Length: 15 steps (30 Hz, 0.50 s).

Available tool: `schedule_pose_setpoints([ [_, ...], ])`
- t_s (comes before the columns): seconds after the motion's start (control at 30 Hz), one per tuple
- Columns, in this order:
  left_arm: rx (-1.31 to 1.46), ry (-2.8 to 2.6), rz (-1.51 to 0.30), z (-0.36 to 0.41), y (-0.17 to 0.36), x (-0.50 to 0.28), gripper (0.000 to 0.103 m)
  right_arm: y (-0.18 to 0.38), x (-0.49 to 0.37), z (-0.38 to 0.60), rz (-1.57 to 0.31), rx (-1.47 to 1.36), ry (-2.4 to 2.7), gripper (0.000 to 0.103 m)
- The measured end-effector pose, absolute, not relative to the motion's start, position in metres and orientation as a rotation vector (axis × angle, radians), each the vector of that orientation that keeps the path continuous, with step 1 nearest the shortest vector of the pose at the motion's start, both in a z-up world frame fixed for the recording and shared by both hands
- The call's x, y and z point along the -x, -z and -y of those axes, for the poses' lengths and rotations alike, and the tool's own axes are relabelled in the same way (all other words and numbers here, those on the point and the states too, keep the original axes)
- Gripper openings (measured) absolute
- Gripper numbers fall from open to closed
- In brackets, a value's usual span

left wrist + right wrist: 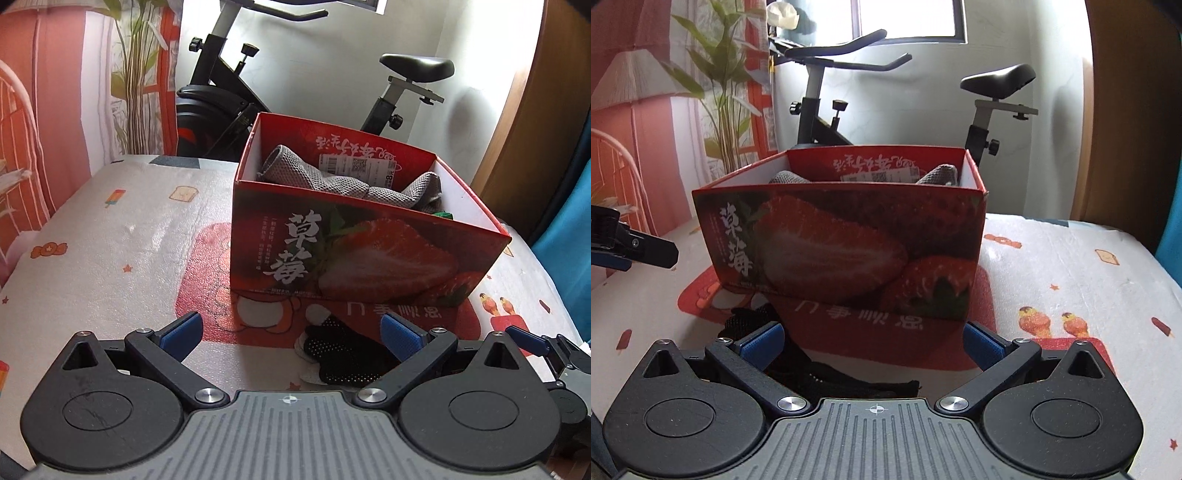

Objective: Organize soft objects
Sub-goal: 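Move both tools down to the black glove beside the box, then close the right tool on the black glove while the left tool grips it too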

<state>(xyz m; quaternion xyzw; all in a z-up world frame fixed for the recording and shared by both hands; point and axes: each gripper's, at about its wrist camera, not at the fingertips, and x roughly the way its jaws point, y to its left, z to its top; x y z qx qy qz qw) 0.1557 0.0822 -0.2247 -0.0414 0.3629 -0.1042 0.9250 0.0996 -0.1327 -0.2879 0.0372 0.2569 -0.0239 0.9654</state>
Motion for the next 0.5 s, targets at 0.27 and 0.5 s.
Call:
schedule_pose_setpoints([
  [0.27,0.083,0.24,-0.799,-0.073,0.241,-0.167,0.103,0.3,-0.1,0.131,-0.619,-0.099,-0.032,0.087],
  [0.5,0.107,0.249,-0.824,-0.071,0.252,-0.174,0.099,0.309,-0.104,0.139,-0.684,-0.09,-0.008,0.059],
])
